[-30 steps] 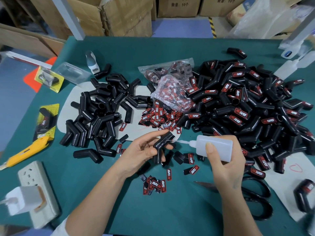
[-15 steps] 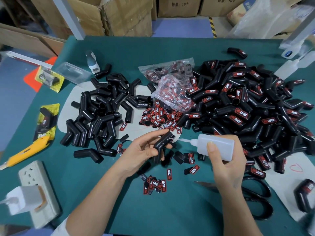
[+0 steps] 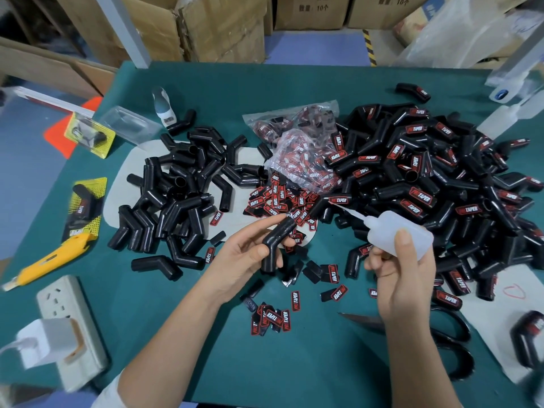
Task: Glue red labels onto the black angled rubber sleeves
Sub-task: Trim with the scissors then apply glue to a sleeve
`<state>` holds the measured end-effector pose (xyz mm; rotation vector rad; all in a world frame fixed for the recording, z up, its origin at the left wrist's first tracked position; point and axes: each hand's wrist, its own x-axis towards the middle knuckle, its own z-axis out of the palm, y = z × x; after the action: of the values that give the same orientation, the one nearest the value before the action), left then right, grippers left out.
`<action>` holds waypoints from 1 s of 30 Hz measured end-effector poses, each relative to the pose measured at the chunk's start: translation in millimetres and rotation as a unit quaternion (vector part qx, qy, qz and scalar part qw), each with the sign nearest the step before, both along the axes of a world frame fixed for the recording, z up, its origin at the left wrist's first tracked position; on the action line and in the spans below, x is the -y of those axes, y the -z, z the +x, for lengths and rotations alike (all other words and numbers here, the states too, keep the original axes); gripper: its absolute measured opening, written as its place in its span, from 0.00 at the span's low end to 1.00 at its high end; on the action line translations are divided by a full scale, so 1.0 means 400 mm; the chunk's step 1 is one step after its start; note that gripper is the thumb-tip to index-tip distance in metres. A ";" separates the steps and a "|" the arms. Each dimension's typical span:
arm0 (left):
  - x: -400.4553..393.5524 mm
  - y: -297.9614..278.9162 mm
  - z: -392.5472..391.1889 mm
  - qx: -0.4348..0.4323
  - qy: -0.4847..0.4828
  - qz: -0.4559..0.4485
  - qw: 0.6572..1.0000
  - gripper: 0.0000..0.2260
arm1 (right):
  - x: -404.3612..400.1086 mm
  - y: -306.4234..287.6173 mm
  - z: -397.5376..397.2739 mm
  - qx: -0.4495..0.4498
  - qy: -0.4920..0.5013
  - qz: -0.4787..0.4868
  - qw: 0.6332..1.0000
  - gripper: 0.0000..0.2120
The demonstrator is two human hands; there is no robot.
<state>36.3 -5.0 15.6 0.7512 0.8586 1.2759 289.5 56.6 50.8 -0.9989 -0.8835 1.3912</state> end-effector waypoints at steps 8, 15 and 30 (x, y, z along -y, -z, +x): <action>0.001 0.004 -0.008 0.023 -0.028 0.018 0.999 0.28 | 0.000 0.039 -0.029 0.112 -0.058 0.023 0.992 0.15; 0.008 0.004 -0.013 0.017 -0.009 0.044 0.999 0.27 | 0.003 0.099 -0.066 0.409 -0.077 0.081 0.906 0.17; 0.012 -0.012 -0.008 -0.009 0.040 0.064 0.997 0.29 | 0.016 0.070 -0.048 0.451 0.085 0.289 0.840 0.11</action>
<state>33.3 -9.8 20.4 0.8918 0.7585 1.2629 270.2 50.4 22.6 -1.1978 -1.7278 0.3626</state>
